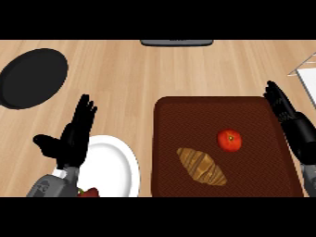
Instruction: Pick the tomato from the tray and place it in the tiered shelf
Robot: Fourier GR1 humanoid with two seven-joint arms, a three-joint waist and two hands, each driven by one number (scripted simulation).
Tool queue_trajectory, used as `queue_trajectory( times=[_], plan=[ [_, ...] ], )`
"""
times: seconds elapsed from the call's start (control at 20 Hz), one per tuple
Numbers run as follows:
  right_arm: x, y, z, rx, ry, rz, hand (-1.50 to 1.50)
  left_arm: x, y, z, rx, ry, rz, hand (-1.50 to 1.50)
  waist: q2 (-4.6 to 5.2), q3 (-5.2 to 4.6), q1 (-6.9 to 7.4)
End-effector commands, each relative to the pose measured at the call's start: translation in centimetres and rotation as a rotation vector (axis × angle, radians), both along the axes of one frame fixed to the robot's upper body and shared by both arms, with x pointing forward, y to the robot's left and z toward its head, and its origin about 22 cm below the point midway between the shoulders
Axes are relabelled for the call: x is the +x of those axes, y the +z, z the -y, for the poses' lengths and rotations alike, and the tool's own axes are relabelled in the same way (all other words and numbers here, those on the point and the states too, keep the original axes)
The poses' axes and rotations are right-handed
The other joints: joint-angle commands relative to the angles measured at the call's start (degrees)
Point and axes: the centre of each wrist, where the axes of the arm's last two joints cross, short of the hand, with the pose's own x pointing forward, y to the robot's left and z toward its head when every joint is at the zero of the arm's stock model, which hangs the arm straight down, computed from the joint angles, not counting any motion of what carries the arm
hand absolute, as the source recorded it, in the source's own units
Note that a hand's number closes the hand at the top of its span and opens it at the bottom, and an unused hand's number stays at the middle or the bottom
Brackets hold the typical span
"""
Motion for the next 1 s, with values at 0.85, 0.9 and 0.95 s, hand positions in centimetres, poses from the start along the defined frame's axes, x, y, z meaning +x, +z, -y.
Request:
queue_trajectory(
  times=[0.85,0.9,0.95],
  plan=[
    [5.4,1.8,6.6,-0.001,0.48,-0.061,-1.5,-0.6,7.5,-6.3,0.279,-0.14,0.031,0.0,-3.06,-1.1,0.02],
    [6.1,1.0,7.4,0.001,0.472,-0.03,-1.5,0.4,7.9,-7.2,0.286,-0.116,0.035,0.0,-2.92,-1.08,0.01],
    [4.6,0.9,7.5,-0.032,0.489,-0.043,-1.5,-0.8,7.5,-6.0,0.298,-0.108,0.03,0.0,-3.09,-1.1,-0.38]
  ],
)
